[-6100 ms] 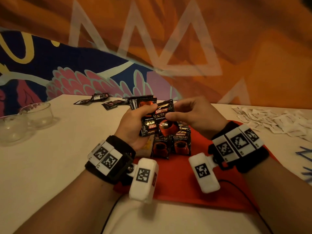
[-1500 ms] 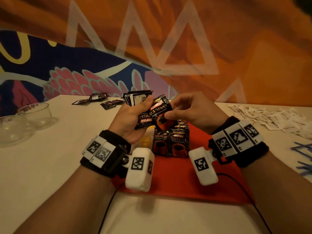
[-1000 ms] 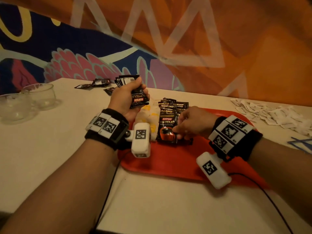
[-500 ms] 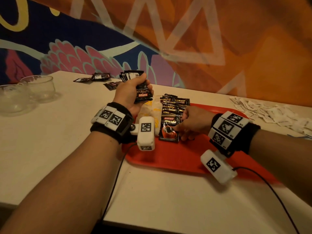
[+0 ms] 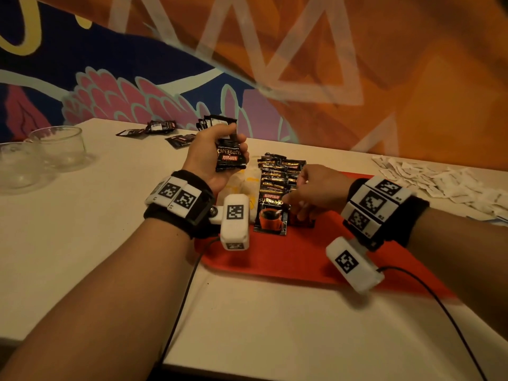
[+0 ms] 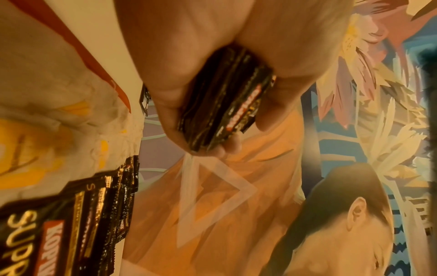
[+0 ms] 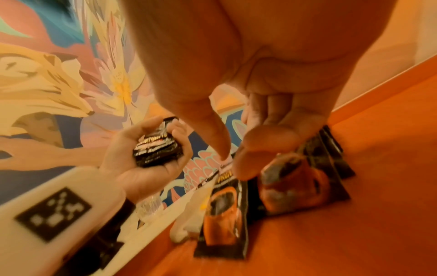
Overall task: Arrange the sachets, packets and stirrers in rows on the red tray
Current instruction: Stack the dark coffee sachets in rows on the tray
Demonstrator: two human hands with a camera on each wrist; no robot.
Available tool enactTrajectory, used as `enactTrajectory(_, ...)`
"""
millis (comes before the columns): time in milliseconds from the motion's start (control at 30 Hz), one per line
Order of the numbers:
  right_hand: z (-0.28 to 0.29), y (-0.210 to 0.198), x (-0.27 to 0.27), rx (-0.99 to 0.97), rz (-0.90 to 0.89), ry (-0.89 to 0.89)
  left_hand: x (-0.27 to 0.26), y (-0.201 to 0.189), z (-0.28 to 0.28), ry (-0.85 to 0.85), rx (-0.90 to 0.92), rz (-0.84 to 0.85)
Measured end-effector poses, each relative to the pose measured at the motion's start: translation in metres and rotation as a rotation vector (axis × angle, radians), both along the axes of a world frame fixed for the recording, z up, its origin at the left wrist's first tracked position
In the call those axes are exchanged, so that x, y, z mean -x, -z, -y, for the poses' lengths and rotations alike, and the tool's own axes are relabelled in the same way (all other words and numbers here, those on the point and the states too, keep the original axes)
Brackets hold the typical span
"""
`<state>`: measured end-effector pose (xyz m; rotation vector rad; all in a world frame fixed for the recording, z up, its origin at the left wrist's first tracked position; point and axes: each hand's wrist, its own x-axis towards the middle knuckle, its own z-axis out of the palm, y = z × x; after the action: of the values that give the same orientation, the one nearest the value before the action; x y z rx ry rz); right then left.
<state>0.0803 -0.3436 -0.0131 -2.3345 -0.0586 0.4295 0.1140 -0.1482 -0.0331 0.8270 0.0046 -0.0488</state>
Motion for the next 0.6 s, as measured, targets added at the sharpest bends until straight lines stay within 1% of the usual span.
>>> enactTrajectory(67, 0.004, -0.004, -0.006, -0.027, 0.065, 0.003, 0.002, -0.001, 0.002, 0.009, 0.016, 0.008)
enactTrajectory(133, 0.006, -0.009, -0.012, -0.081, 0.129, 0.006, 0.004, -0.002, 0.005, 0.011, -0.013, 0.027)
enactTrajectory(300, 0.004, -0.016, -0.025, -0.293, 0.284, -0.037, 0.008, -0.003, 0.013, -0.034, -0.253, 0.094)
enactTrajectory(367, 0.0, -0.018, -0.027, -0.348, 0.344, -0.05, 0.009, -0.003, 0.017, -0.043, -0.305, 0.149)
enactTrajectory(500, -0.005, -0.02, -0.031, -0.424, 0.394, -0.073, 0.011, 0.0, 0.023, 0.029, -0.317, 0.201)
enactTrajectory(600, -0.004, -0.019, -0.029, -0.49, 0.437, -0.071, 0.015, -0.001, 0.027, 0.03, -0.272, 0.184)
